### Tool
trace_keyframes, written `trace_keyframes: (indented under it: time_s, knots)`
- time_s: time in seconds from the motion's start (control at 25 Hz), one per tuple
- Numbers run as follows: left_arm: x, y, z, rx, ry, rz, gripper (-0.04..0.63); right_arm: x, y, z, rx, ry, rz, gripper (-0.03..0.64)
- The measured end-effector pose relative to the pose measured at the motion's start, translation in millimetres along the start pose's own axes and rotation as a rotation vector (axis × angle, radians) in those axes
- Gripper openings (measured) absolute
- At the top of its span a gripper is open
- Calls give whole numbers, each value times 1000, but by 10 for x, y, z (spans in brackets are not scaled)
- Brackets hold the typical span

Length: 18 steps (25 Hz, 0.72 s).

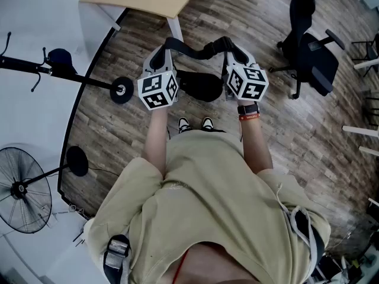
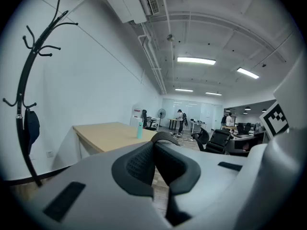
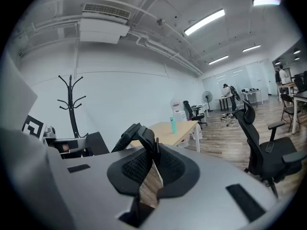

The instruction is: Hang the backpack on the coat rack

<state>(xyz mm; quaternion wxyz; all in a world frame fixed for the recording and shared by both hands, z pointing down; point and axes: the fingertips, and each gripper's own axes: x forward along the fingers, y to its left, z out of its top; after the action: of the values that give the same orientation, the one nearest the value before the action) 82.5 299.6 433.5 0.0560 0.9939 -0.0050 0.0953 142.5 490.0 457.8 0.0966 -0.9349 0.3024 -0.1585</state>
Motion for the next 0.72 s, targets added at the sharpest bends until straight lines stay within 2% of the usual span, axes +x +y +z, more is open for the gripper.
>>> trace_keyframes:
  time_s: [0.24, 0.44, 0.6, 0.72]
  knots:
    - [29, -195, -61, -11, 4, 4, 25, 22, -85, -21, -4, 32, 27, 46]
    - [62, -294, -151, -5, 28, 15, 25, 176, -40, -74, 20, 65, 90, 46]
    - [110, -154, -162, -7, 41, 24, 25, 406, 130, -85, 21, 83, 127, 46]
    - [206, 111, -139, -15, 34, 33, 25, 702, 318, -103, 22, 94, 152, 46]
